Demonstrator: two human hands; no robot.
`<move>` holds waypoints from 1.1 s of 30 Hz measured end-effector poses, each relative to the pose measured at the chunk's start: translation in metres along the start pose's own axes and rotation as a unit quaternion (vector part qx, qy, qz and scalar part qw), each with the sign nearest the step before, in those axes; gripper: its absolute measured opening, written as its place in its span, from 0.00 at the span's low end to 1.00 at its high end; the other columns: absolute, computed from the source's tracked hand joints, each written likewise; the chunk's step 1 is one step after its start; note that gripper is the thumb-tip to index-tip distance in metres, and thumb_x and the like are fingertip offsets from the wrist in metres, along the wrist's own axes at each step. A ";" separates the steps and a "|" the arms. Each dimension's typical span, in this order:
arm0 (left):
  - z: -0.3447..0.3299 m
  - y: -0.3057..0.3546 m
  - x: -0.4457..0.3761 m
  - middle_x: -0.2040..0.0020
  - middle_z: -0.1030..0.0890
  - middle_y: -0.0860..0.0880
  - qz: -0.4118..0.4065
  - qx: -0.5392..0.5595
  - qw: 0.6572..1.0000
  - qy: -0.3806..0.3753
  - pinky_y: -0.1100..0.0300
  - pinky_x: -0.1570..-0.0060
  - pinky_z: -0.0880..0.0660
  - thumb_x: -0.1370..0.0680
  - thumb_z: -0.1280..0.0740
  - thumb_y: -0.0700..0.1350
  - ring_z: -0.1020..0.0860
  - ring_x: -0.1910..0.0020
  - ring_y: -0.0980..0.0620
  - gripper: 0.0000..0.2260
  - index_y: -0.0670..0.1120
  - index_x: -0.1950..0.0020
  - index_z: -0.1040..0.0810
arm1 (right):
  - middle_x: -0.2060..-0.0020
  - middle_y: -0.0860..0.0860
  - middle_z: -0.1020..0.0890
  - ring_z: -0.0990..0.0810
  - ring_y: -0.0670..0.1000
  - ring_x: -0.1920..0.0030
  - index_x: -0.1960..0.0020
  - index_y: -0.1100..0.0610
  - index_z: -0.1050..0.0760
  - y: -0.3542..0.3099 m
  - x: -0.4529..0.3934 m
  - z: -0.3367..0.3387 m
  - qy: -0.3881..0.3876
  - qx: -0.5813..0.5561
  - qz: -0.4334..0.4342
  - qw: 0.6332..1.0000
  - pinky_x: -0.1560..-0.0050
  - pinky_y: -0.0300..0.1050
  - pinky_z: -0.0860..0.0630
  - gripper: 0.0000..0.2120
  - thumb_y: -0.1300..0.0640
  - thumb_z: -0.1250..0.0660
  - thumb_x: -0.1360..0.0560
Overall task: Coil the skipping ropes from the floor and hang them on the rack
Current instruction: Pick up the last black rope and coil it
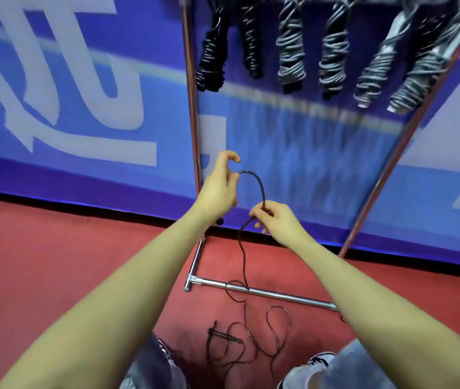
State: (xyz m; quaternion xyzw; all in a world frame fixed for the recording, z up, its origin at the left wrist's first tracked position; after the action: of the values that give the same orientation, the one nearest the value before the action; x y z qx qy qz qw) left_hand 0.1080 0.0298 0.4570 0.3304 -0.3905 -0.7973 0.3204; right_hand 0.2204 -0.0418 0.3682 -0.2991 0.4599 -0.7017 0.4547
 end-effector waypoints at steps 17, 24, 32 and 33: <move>0.047 0.112 -0.014 0.70 0.23 0.52 0.015 -0.025 0.999 0.019 0.65 0.70 0.31 0.22 0.35 0.48 0.30 0.75 0.58 0.13 0.46 0.64 0.20 | 0.55 0.49 0.22 0.21 0.48 0.58 0.45 0.56 0.26 -0.198 0.013 0.116 0.131 -0.075 0.160 0.975 0.60 0.38 0.24 0.07 0.56 0.36 0.22; 0.094 0.159 -0.045 0.76 0.24 0.54 0.006 0.011 0.995 0.101 0.65 0.76 0.35 0.23 0.35 0.48 0.34 0.82 0.61 0.14 0.46 0.67 0.20 | 0.60 0.47 0.18 0.21 0.44 0.62 0.54 0.56 0.20 -0.150 0.028 0.059 -0.078 0.092 0.075 0.990 0.58 0.39 0.27 0.08 0.54 0.36 0.22; 0.086 0.154 -0.038 0.57 0.26 0.41 0.035 0.021 0.999 0.018 0.57 0.62 0.32 0.22 0.37 0.55 0.27 0.62 0.45 0.14 0.44 0.49 0.25 | 0.61 0.53 0.19 0.17 0.47 0.67 0.56 0.58 0.26 -0.188 0.021 0.091 0.039 -0.100 0.062 0.992 0.66 0.40 0.22 0.09 0.60 0.42 0.20; 0.075 0.146 -0.032 0.51 0.24 0.41 0.043 0.004 0.999 -0.016 0.56 0.57 0.30 0.21 0.37 0.52 0.24 0.55 0.43 0.15 0.43 0.42 0.25 | 0.61 0.53 0.19 0.17 0.46 0.69 0.56 0.57 0.27 -0.194 0.019 0.099 0.067 -0.124 0.065 0.988 0.68 0.39 0.23 0.09 0.60 0.42 0.20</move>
State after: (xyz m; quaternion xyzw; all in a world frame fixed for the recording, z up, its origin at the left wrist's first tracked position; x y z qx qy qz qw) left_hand 0.1056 0.0136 0.6235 0.3022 -0.4129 -0.7861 0.3468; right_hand 0.2252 -0.0645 0.5858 -0.2753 0.5908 -0.6269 0.4269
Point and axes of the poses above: each hand's wrist, its own x-axis away from the middle knuckle, its own z-axis out of the back of the hand, y = z × x, the point moved 10 cm from there along -x, towards the middle knuckle
